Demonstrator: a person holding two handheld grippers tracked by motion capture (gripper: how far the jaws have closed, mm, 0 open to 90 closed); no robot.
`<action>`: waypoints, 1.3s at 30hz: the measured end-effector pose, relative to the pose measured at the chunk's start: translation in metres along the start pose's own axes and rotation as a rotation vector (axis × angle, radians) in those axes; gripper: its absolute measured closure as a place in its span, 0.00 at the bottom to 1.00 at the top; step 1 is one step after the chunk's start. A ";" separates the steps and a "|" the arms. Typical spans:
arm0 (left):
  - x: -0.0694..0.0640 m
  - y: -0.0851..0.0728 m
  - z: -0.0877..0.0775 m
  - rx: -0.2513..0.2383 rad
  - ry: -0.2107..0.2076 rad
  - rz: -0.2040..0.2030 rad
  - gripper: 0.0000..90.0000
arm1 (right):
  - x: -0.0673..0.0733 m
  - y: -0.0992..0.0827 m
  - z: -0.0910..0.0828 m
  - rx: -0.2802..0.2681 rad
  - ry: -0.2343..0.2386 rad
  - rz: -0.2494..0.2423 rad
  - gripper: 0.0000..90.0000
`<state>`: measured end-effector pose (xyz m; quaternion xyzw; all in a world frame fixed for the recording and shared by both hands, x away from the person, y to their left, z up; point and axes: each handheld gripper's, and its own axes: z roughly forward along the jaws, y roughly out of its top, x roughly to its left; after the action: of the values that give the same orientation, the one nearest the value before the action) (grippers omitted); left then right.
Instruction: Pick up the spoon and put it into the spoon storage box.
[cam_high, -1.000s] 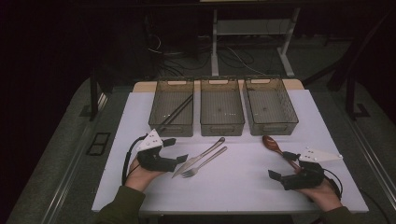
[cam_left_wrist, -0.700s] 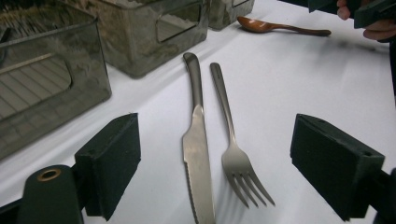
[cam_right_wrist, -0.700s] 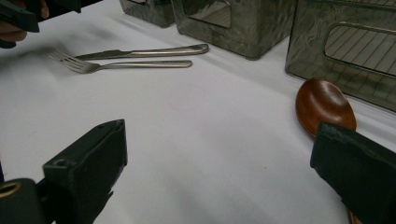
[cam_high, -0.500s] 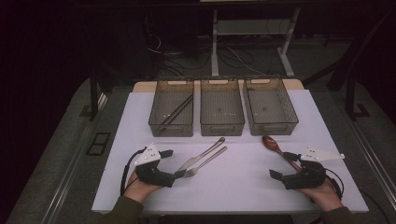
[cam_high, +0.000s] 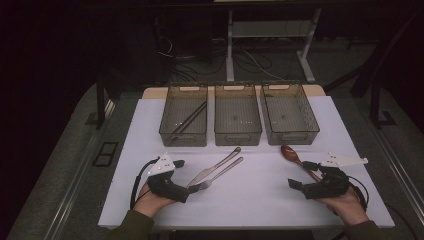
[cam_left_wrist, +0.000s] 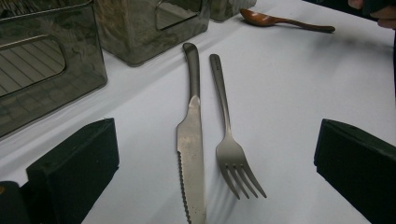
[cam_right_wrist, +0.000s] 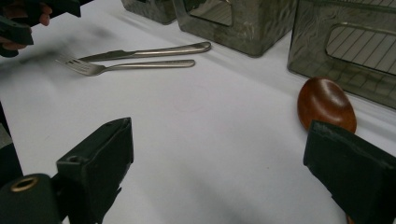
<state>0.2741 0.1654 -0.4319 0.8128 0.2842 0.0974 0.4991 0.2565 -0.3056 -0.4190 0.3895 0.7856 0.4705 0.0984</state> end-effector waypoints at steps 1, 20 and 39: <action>0.000 0.000 0.000 -0.001 -0.003 0.001 0.00 | 0.000 0.001 -0.001 -0.005 0.000 -0.004 0.15; -0.001 -0.001 0.002 0.000 -0.011 0.009 0.00 | -0.029 0.030 0.008 -0.009 -0.037 0.038 0.25; 0.000 -0.001 0.002 0.005 -0.014 0.012 0.00 | -0.068 0.045 0.042 0.100 -0.114 0.090 0.40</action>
<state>0.2743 0.1640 -0.4343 0.8165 0.2760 0.0940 0.4983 0.3478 -0.3144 -0.4197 0.4549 0.7830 0.4118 0.1020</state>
